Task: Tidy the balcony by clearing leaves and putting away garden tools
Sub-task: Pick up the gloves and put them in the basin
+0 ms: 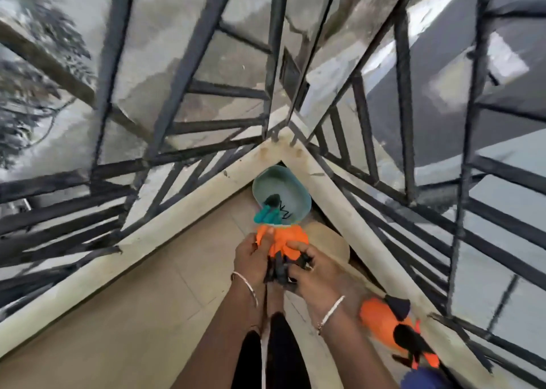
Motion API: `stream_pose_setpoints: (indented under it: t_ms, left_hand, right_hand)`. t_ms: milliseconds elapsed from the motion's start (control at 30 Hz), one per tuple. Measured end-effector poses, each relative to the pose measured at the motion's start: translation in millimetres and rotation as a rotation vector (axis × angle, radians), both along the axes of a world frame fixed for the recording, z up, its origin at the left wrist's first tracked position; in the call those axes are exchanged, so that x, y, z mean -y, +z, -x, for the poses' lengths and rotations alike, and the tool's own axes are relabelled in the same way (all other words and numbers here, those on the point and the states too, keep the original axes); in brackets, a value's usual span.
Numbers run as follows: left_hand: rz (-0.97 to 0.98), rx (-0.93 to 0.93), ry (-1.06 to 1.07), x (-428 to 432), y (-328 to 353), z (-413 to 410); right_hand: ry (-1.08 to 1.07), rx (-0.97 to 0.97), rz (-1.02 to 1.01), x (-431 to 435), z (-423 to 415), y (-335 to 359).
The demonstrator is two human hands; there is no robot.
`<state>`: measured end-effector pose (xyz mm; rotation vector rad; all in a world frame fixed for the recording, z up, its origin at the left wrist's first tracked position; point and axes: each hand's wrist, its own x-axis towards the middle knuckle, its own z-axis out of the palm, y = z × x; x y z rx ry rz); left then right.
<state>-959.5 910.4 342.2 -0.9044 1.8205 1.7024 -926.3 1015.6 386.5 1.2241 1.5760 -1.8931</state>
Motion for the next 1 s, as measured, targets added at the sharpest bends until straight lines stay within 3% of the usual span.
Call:
stream_pose_setpoints:
  t_ms: [167,267,367,467,567,633,700,867,1000]
  left_hand:
    - [-0.162,0.151,0.017,-10.7,-96.2,28.7]
    - [-0.176,0.138,0.061,-22.2,-144.3,44.9]
    - [-0.051,0.083,0.013,-34.1,-192.5,60.8]
    - [0.008,0.071,-0.031,-43.7,-243.0,80.3]
    - [0.046,0.091,-0.086,-50.9,-281.6,99.7]
    - [0.176,0.034,-0.169,-50.4,-300.3,107.9]
    - [0.333,-0.037,-0.267,-46.6,-310.6,113.0]
    - [0.619,-0.108,-0.365,-27.1,-339.3,111.5]
    - [0.655,-0.109,-0.387,-5.1,-362.6,102.7]
  right_hand:
    - [-0.033,-0.011,-0.127,-24.3,25.0,-123.8]
    - [-0.063,-0.014,-0.097,-38.4,48.4,-186.5]
    - [-0.032,-0.038,0.033,-50.8,74.1,-235.9]
    - [0.141,-0.047,0.063,-66.1,101.9,-281.6]
    - [0.332,-0.060,-0.136,-85.1,131.2,-338.0]
    - [0.454,-0.082,-0.383,-93.3,149.8,-374.1]
    - [0.542,-0.103,-0.505,-94.8,166.0,-399.5]
    - [0.678,-0.168,-0.489,-79.6,198.9,-450.9]
    - [0.756,-0.173,-0.480,-72.5,209.8,-482.1]
